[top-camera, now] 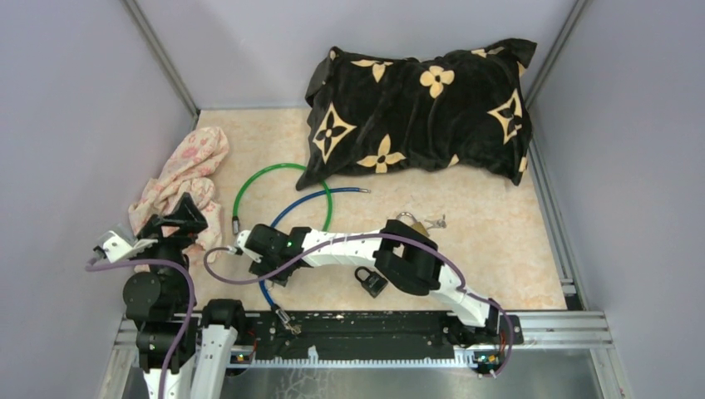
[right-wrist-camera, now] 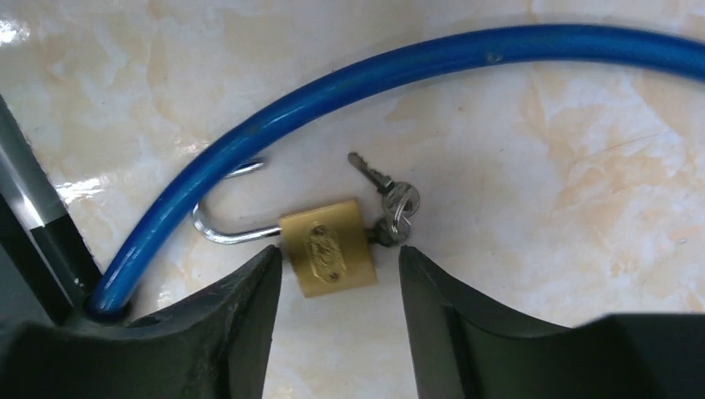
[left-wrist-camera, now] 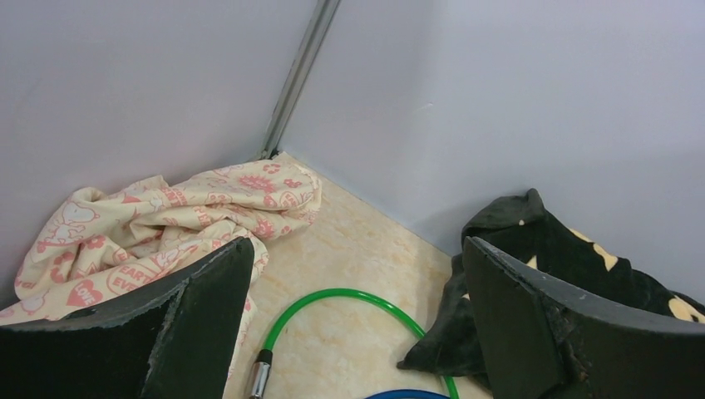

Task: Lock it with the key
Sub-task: Pick up the lock from the center of the board.

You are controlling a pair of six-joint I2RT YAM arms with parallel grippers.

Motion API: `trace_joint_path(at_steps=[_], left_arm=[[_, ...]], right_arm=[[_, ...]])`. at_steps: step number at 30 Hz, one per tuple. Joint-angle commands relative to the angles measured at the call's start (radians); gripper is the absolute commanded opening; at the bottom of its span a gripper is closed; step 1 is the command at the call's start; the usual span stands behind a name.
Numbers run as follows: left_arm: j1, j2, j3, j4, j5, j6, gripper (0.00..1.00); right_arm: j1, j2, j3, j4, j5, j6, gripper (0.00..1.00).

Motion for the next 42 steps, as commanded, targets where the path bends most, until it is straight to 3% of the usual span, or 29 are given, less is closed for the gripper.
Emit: trace_joint_path(at_steps=[1, 3, 5, 9, 16, 19, 22, 24, 25, 26, 29, 36, 38, 40, 42], left_arm=[[-0.005, -0.012, -0.004, 0.013, -0.01, 0.027, 0.99], [-0.005, -0.009, -0.003, 0.013, 0.001, 0.032, 0.99], [-0.003, -0.008, -0.008, 0.025, 0.062, 0.068, 0.97], [-0.005, 0.009, -0.068, 0.09, 0.383, 0.214, 0.94], [-0.006, 0.196, -0.116, 0.045, 1.185, 0.524, 0.84], [-0.018, 0.329, -0.109, -0.066, 1.417, 0.768, 0.84], [-0.053, 0.466, -0.069, -0.234, 1.424, 1.098, 0.86], [-0.127, 0.55, -0.014, -0.384, 1.343, 1.418, 0.89], [-0.183, 0.576, 0.005, -0.425, 1.292, 1.503, 0.94], [-0.251, 0.592, 0.018, -0.43, 1.25, 1.543, 0.98], [-0.327, 0.594, 0.02, -0.315, 1.194, 1.613, 0.99], [-0.336, 0.506, -0.102, 0.066, 1.246, 1.716, 0.99], [-0.336, 0.48, -0.139, 0.148, 1.177, 1.758, 0.99], [-0.336, 0.479, -0.137, 0.132, 1.09, 1.836, 0.99], [-0.334, 0.505, -0.08, -0.027, 1.022, 1.983, 0.99]], right_arm=[[0.018, 0.011, -0.031, -0.017, 0.043, -0.02, 0.44], [0.018, 0.008, -0.036, -0.014, 0.059, 0.001, 0.25], [0.014, -0.012, -0.058, -0.005, 0.113, 0.039, 0.0], [-0.06, -0.148, -0.188, 0.075, 0.116, 0.173, 0.0], [-0.255, -0.581, -0.687, 0.47, -0.04, 0.428, 0.0], [-0.302, -0.737, -0.815, 0.561, -0.057, 0.475, 0.0], [-0.309, -0.867, -0.882, 0.584, -0.037, 0.505, 0.0], [-0.309, -0.921, -0.898, 0.58, -0.024, 0.521, 0.0], [-0.309, -0.943, -0.905, 0.576, -0.007, 0.529, 0.0], [-0.308, -0.967, -0.913, 0.578, 0.001, 0.54, 0.0], [-0.309, -1.012, -0.926, 0.603, -0.002, 0.559, 0.0], [-0.308, -0.999, -0.886, 0.596, -0.028, 0.565, 0.0], [-0.307, -0.996, -0.882, 0.601, -0.052, 0.572, 0.0], [-0.307, -0.994, -0.876, 0.6, -0.061, 0.574, 0.0], [-0.308, -0.994, -0.87, 0.596, -0.062, 0.574, 0.0]])
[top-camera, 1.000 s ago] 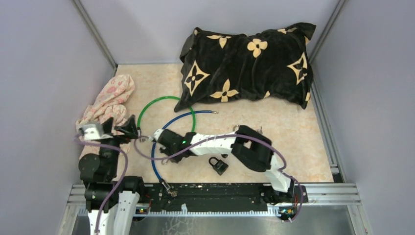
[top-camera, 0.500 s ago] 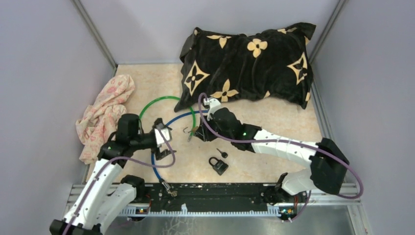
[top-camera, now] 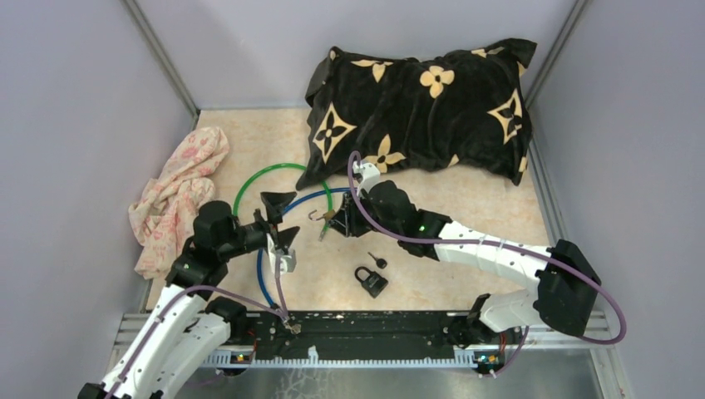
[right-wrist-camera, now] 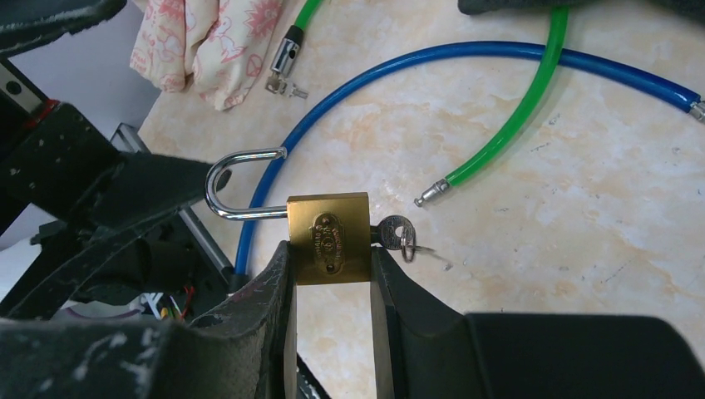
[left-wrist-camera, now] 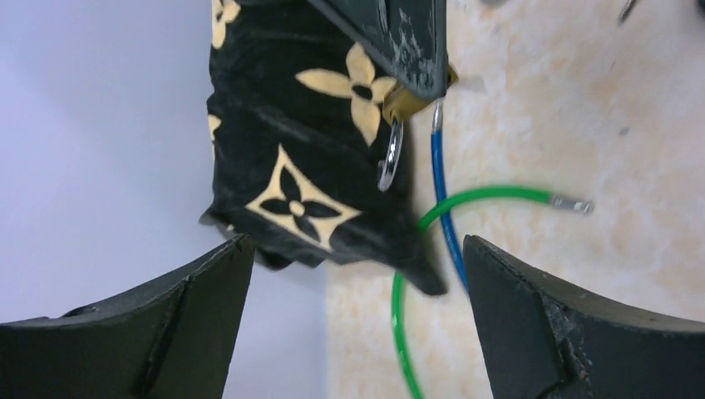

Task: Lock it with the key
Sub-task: Pick up the lock from the center of the board, then lock the lock.

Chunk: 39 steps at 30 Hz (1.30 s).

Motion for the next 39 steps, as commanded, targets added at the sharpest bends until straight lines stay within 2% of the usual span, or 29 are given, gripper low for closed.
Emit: trace_joint_path(at_steps=[1, 3, 4, 6, 7, 9, 10, 13, 15, 16, 18, 19, 21, 23, 26, 29, 31, 35, 39], left_arm=[[-0.002, 0.041, 0.106, -0.16, -0.14, 0.329, 0.99], [-0.003, 0.068, 0.17, -0.28, -0.128, 0.459, 0.99], [-0.003, 0.068, 0.175, -0.276, -0.108, 0.502, 0.99], [-0.004, 0.05, 0.138, -0.138, -0.054, 0.54, 0.99], [-0.003, 0.042, 0.125, -0.047, -0.019, 0.516, 0.99], [-0.004, 0.039, 0.146, 0.091, 0.091, 0.289, 0.99], [-0.004, 0.044, 0.172, 0.097, 0.152, 0.212, 0.97], [-0.004, 0.062, 0.187, -0.017, 0.243, 0.196, 0.82], [-0.004, 0.081, 0.174, -0.09, 0.229, 0.207, 0.8], [-0.005, 0.101, 0.187, -0.196, 0.216, 0.267, 0.82], [-0.006, 0.164, 0.237, -0.378, 0.173, 0.343, 0.88], [-0.006, 0.197, 0.264, -0.417, 0.156, 0.324, 0.94], [-0.005, 0.235, 0.293, -0.399, 0.147, 0.231, 0.96], [-0.008, 0.222, 0.268, -0.307, 0.176, 0.141, 0.94], [-0.045, 0.19, 0.219, -0.202, 0.179, 0.065, 0.89], [-0.098, 0.211, 0.224, -0.187, 0.118, -0.032, 0.66], [-0.123, 0.232, 0.236, -0.204, 0.091, -0.075, 0.57], [-0.181, 0.257, 0.232, -0.205, -0.007, -0.099, 0.55], [-0.208, 0.292, 0.247, -0.206, -0.09, -0.113, 0.47]], right_arm=[[0.006, -0.006, 0.051, 0.06, -0.026, 0.018, 0.0], [0.007, -0.005, 0.055, 0.067, -0.029, 0.018, 0.0], [0.007, -0.001, 0.057, 0.071, -0.034, 0.018, 0.0], [0.007, 0.006, 0.06, 0.075, -0.042, 0.022, 0.0], [0.006, 0.009, 0.062, 0.077, -0.047, 0.021, 0.0], [0.007, 0.012, 0.063, 0.081, -0.048, 0.02, 0.0], [0.007, 0.012, 0.064, 0.081, -0.049, 0.02, 0.0], [0.007, 0.012, 0.073, 0.073, -0.05, 0.014, 0.0], [0.006, 0.011, 0.08, 0.065, -0.052, 0.008, 0.0], [0.007, 0.009, 0.082, 0.061, -0.05, 0.005, 0.0], [0.007, 0.003, 0.078, 0.058, -0.042, 0.005, 0.0], [0.007, 0.001, 0.076, 0.059, -0.042, 0.004, 0.0], [0.007, -0.002, 0.078, 0.059, -0.045, 0.006, 0.0], [0.007, 0.0, 0.081, 0.058, -0.051, 0.004, 0.0], [0.008, -0.002, 0.08, 0.058, -0.048, 0.004, 0.0], [0.007, -0.005, 0.08, 0.06, -0.046, 0.001, 0.0], [0.007, -0.004, 0.083, 0.059, -0.044, -0.004, 0.0], [0.007, -0.006, 0.092, 0.053, -0.048, -0.012, 0.0], [0.007, -0.015, 0.092, 0.049, -0.041, -0.016, 0.0]])
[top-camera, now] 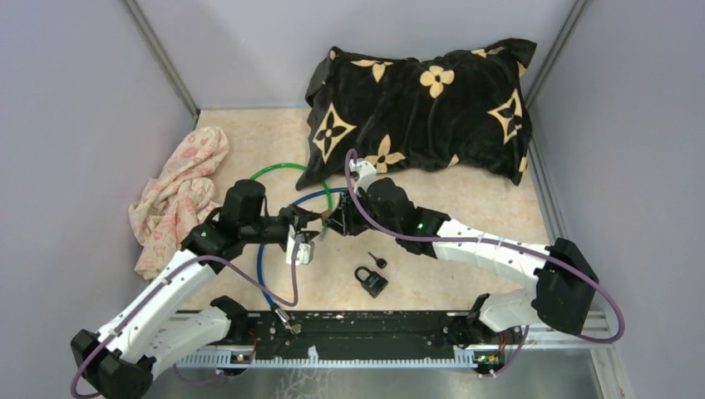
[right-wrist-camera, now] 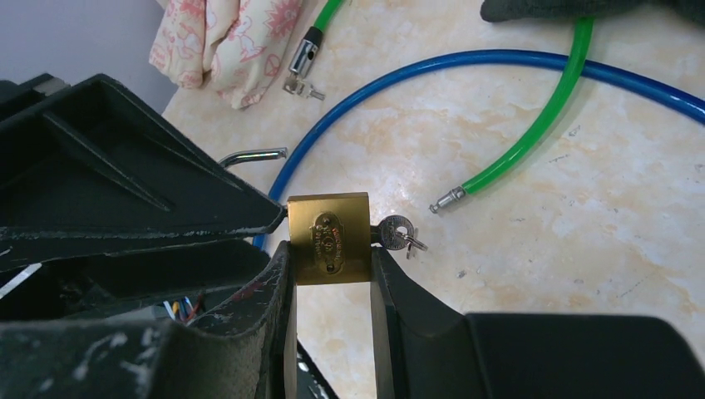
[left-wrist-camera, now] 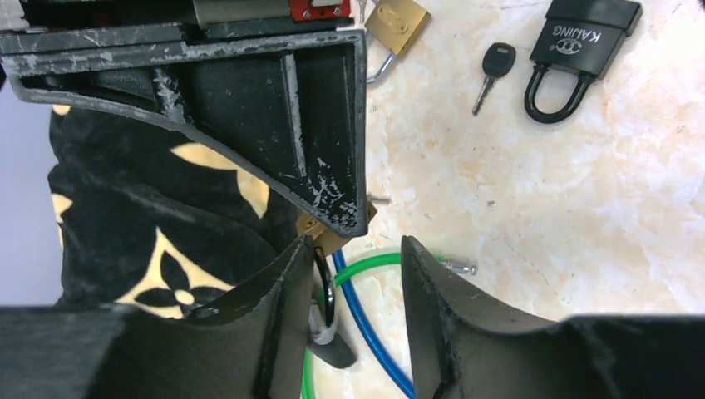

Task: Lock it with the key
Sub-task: Lock the lock.

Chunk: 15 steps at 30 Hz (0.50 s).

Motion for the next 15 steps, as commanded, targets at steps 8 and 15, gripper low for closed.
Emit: trace_joint_path(at_steps=[8, 15], left_arm=[[-0.034, 0.022, 0.018, 0.077, -0.158, -0.067, 0.3], [-0.034, 0.016, 0.024, 0.076, -0.197, -0.087, 0.29]], right_arm=[[0.007, -0.046, 0.055, 0.048, 0.007, -0.016, 0.0], [0.007, -0.054, 0.052, 0.043, 0.011, -0.019, 0.0]])
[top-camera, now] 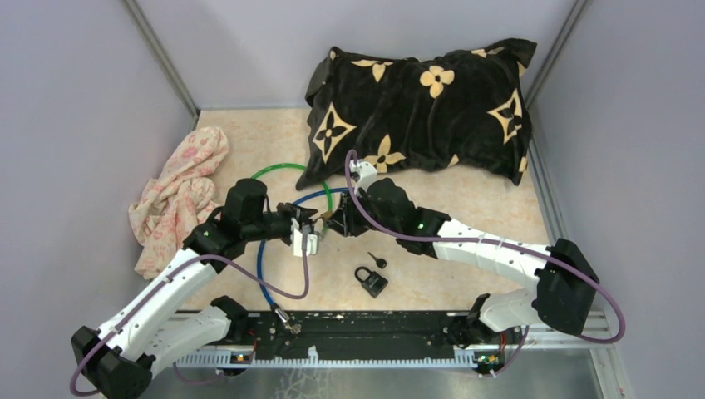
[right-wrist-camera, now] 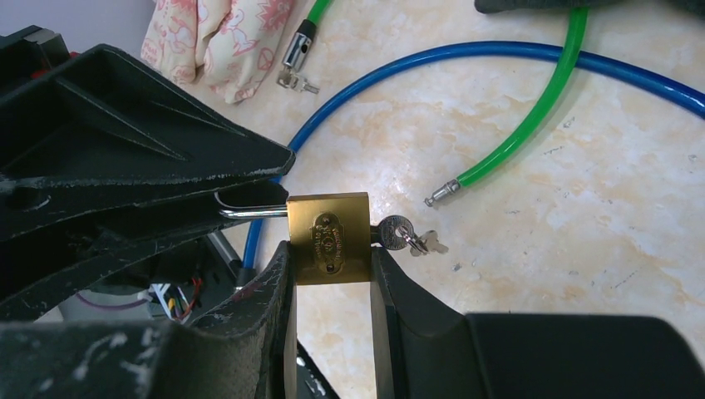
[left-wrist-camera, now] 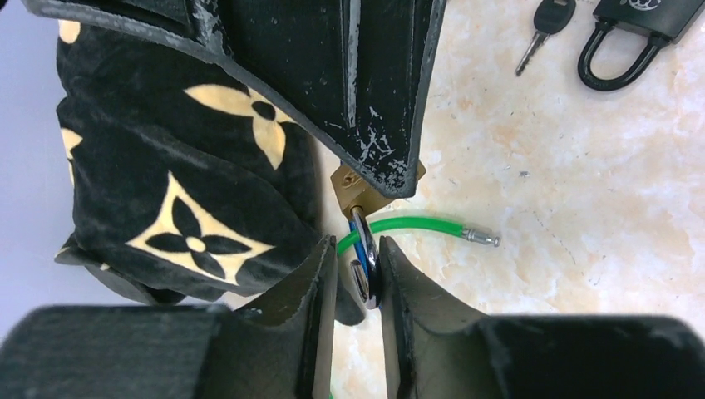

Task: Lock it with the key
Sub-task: Lock the lock.

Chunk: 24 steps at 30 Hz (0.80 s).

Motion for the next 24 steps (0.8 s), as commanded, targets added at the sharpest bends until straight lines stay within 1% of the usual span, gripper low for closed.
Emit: trace_joint_path(at_steps=[1, 3, 4, 6, 7, 8, 9, 10, 11, 12, 13, 14, 16, 18, 19, 22, 24], left_arm=[[-0.007, -0.006, 0.023, 0.023, -0.024, -0.029, 0.21], [-0.008, -0.012, 0.024, 0.024, -0.014, -0.031, 0.05], [-0.009, -0.016, 0.024, 0.031, -0.008, -0.037, 0.0], [-0.012, -0.024, 0.026, 0.051, 0.006, -0.072, 0.0], [-0.012, -0.03, 0.027, 0.077, 0.008, -0.115, 0.0], [-0.012, -0.033, 0.027, 0.119, 0.002, -0.197, 0.0], [-0.013, -0.035, 0.034, 0.154, -0.011, -0.294, 0.0], [-0.012, -0.037, 0.047, 0.18, -0.022, -0.398, 0.0], [-0.011, -0.04, 0.068, 0.198, -0.025, -0.512, 0.0], [-0.009, -0.051, 0.078, 0.207, -0.009, -0.623, 0.0], [-0.006, -0.068, 0.082, 0.212, 0.034, -0.739, 0.0], [-0.003, -0.087, 0.078, 0.219, 0.092, -0.849, 0.0], [0.008, -0.123, 0.045, 0.283, 0.257, -1.126, 0.0], [0.028, -0.143, -0.01, 0.414, 0.36, -1.384, 0.0], [0.043, -0.147, -0.046, 0.513, 0.392, -1.491, 0.0], [0.09, -0.166, -0.142, 0.797, 0.418, -1.681, 0.0], [0.112, -0.165, -0.183, 0.927, 0.439, -1.776, 0.0]], right_arm=[[0.007, -0.05, 0.05, 0.064, 0.006, -0.013, 0.0], [0.007, -0.052, 0.05, 0.067, 0.002, -0.013, 0.0], [0.007, -0.052, 0.05, 0.068, 0.0, -0.013, 0.0], [0.007, -0.056, 0.046, 0.079, -0.013, -0.016, 0.0], [0.007, -0.063, 0.041, 0.097, -0.032, -0.024, 0.0], [0.006, -0.076, 0.026, 0.119, -0.063, -0.048, 0.0], [0.004, -0.097, 0.007, 0.136, -0.104, -0.085, 0.41], [0.0, -0.131, -0.018, 0.143, -0.119, -0.134, 0.89], [-0.007, -0.17, -0.056, 0.149, -0.122, -0.183, 0.97], [-0.024, -0.222, -0.106, 0.171, -0.149, -0.211, 0.98], [-0.06, -0.274, -0.159, 0.215, -0.217, -0.219, 0.98], [-0.103, -0.322, -0.217, 0.281, -0.296, -0.213, 0.98], [-0.167, -0.409, -0.321, 0.411, -0.425, -0.195, 0.99], [-0.176, -0.44, -0.362, 0.484, -0.478, -0.205, 0.98], [-0.177, -0.444, -0.377, 0.553, -0.502, -0.199, 0.97], [-0.177, -0.423, -0.409, 0.729, -0.542, -0.15, 0.95], [-0.178, -0.395, -0.392, 0.797, -0.574, -0.124, 0.93]])
